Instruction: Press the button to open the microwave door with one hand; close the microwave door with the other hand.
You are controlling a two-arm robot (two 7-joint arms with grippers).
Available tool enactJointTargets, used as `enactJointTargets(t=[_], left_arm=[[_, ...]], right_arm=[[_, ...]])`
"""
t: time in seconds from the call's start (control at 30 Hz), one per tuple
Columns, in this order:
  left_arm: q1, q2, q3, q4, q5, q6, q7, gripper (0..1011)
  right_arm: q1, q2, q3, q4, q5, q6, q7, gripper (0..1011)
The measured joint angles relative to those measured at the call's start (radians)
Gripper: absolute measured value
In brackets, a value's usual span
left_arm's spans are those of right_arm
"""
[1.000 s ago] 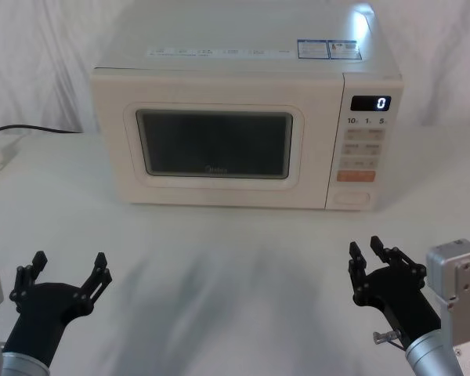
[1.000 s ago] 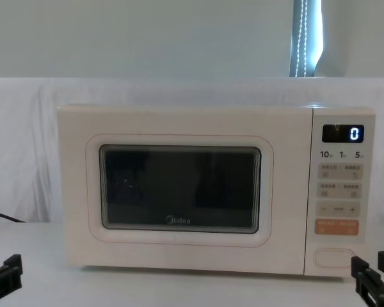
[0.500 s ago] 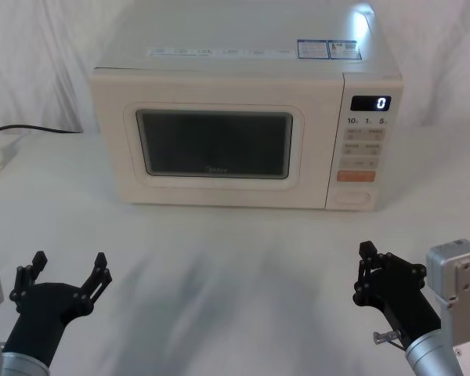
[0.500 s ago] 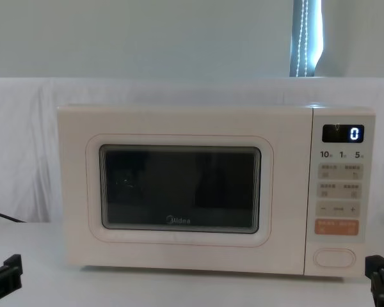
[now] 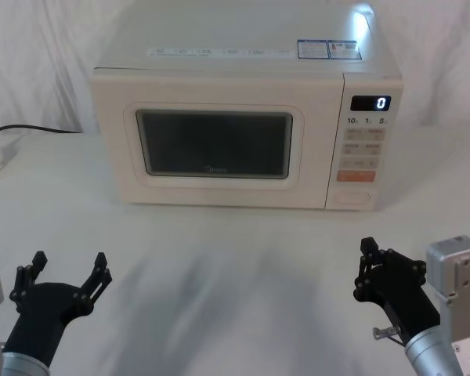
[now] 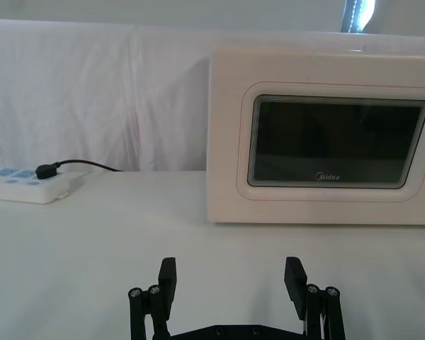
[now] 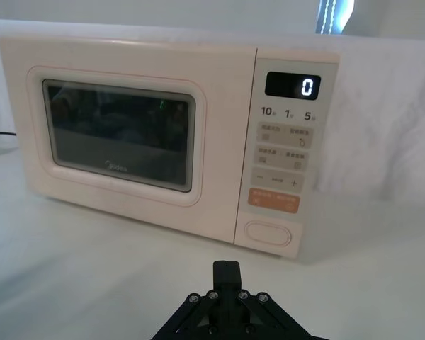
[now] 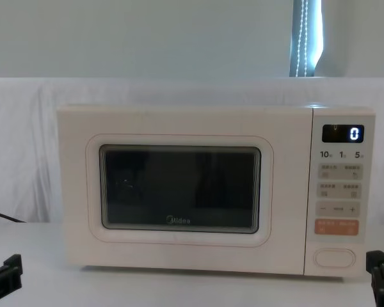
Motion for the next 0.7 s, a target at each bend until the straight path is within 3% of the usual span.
enactJointTargets(t=[0.3,0.7], left_arm=[[0.000,0.000,0.000,0.000,0.000,0.000,0.000,1001],[0.000,0.000,0.000,0.000,0.000,0.000,0.000,1001]], right_arm=[[0.033,-0.031,0.012,0.021,-0.024,0.029,0.016,0],[0.123,-0.082,0.045,0.103,-0.041,0.064,0.040,0]])
